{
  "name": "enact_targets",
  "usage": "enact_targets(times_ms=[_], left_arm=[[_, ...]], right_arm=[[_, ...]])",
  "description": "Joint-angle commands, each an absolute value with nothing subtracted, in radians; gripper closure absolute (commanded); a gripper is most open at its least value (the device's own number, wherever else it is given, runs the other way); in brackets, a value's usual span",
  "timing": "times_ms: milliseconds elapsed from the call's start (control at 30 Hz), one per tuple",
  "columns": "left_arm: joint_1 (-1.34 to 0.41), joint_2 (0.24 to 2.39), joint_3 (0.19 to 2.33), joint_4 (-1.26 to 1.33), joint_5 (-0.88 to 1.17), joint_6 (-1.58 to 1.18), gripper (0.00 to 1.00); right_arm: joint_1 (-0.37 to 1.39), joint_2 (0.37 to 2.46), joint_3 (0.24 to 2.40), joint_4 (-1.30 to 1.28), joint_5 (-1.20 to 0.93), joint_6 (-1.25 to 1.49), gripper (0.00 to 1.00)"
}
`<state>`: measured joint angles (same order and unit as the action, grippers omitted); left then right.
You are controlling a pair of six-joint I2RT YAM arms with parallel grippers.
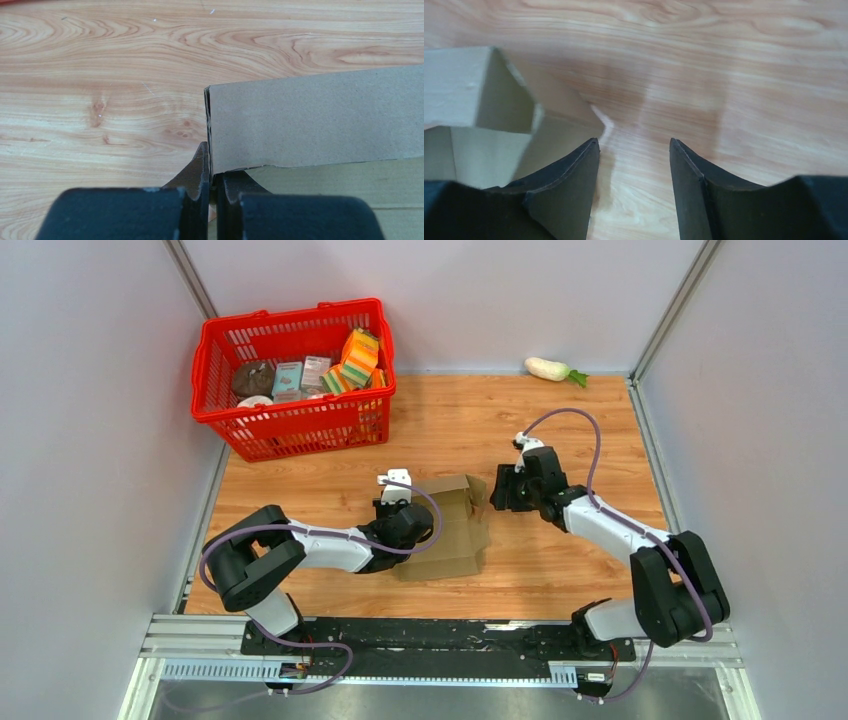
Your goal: Fold the paper box
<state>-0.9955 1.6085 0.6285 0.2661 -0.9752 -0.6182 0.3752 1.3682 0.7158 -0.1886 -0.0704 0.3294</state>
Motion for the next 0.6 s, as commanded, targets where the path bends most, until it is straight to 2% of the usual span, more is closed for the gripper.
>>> enact_targets(times_ms=[0,567], left_arm=[[-1.002,1.623,0.612,0.236,-0.927,-0.572,1.0],[-1.002,1.615,0.612,0.241,-0.92,-0.571,1.0]], right_arm=[[0.445,1.379,0.715,0.033,-0.132,0.19,0.43],[0.535,1.443,0.663,0.247,-0.201,0.127,0.45]])
